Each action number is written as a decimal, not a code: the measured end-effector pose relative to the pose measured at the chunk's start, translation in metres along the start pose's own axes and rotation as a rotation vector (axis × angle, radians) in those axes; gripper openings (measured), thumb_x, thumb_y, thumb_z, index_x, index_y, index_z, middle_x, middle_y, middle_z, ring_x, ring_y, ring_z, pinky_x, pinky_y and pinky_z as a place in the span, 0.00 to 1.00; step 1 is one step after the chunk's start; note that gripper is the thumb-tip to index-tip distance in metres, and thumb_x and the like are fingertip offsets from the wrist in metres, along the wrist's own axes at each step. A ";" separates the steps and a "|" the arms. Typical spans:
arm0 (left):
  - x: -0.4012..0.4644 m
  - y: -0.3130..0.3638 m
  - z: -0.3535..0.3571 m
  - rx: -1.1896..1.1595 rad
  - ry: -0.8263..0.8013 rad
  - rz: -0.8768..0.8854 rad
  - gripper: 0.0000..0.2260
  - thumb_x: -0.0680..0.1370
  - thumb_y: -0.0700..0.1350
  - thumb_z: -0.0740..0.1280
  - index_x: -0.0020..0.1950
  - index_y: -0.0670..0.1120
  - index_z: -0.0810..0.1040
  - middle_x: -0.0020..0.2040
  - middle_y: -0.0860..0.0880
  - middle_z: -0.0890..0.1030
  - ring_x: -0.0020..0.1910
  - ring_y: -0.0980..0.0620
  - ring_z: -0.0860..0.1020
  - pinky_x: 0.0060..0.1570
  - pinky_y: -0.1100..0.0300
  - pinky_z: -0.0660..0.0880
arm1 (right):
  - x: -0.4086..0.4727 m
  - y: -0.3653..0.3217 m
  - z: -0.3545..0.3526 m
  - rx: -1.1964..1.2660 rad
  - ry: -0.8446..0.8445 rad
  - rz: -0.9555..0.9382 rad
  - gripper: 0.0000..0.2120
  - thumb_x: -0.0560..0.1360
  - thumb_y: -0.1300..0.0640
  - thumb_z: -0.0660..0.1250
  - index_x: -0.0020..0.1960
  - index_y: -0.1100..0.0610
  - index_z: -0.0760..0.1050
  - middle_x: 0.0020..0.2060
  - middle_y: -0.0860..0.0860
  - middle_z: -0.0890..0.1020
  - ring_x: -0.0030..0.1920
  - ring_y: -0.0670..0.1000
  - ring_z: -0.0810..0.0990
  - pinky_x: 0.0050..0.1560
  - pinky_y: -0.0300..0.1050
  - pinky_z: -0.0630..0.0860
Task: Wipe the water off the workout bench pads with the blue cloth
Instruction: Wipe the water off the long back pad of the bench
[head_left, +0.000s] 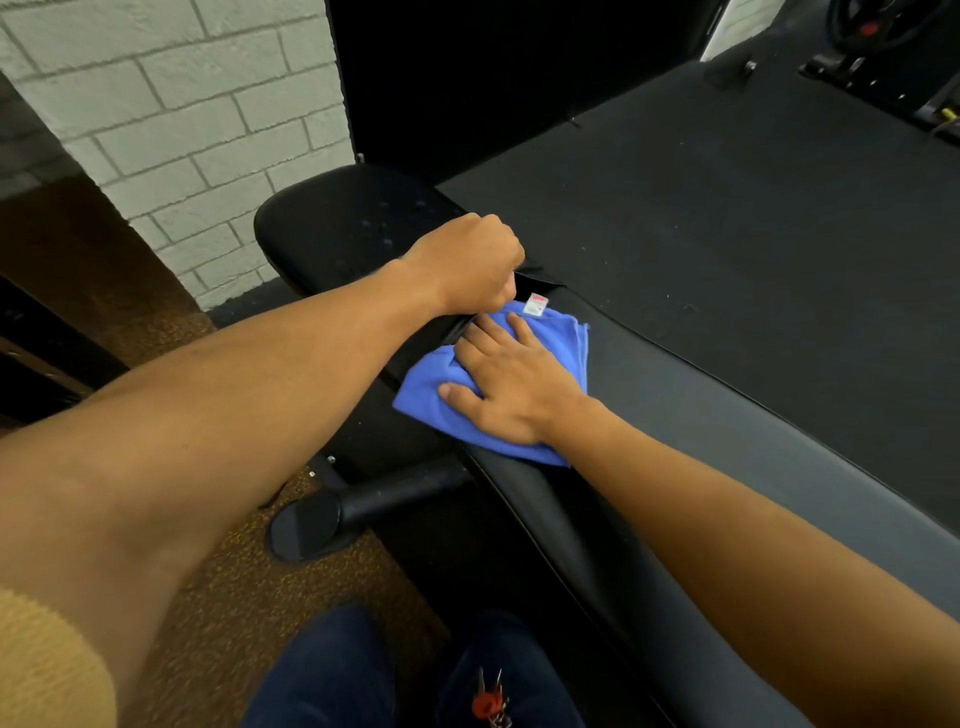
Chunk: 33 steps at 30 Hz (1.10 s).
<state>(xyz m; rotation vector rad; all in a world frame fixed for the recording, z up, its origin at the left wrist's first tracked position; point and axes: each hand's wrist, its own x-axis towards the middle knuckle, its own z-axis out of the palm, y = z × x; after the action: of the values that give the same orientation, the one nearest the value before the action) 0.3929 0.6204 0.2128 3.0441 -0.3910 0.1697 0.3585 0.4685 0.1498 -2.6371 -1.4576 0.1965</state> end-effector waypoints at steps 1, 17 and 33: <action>0.000 0.000 0.000 0.005 -0.003 0.003 0.09 0.76 0.41 0.62 0.38 0.41 0.78 0.38 0.44 0.79 0.37 0.44 0.76 0.39 0.48 0.77 | 0.006 0.002 -0.001 0.012 0.017 -0.004 0.31 0.79 0.37 0.47 0.64 0.57 0.74 0.65 0.54 0.76 0.72 0.54 0.66 0.77 0.63 0.52; -0.010 0.025 -0.004 0.109 -0.059 -0.078 0.10 0.78 0.41 0.61 0.47 0.39 0.81 0.48 0.40 0.81 0.47 0.39 0.79 0.45 0.50 0.71 | -0.022 0.063 -0.006 0.097 0.023 0.403 0.32 0.81 0.37 0.48 0.82 0.47 0.49 0.81 0.42 0.51 0.81 0.47 0.47 0.78 0.60 0.46; -0.071 0.080 0.006 -0.546 -0.157 -0.483 0.23 0.73 0.66 0.70 0.37 0.46 0.81 0.37 0.49 0.82 0.37 0.50 0.79 0.38 0.54 0.75 | -0.083 0.066 -0.045 0.344 0.313 0.730 0.30 0.80 0.46 0.62 0.79 0.54 0.61 0.74 0.55 0.68 0.73 0.59 0.65 0.70 0.58 0.65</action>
<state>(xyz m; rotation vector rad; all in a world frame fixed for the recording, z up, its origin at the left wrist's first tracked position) 0.3048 0.5606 0.2028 2.5153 0.2593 -0.1763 0.3771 0.3614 0.1874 -2.6164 -0.2968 0.0782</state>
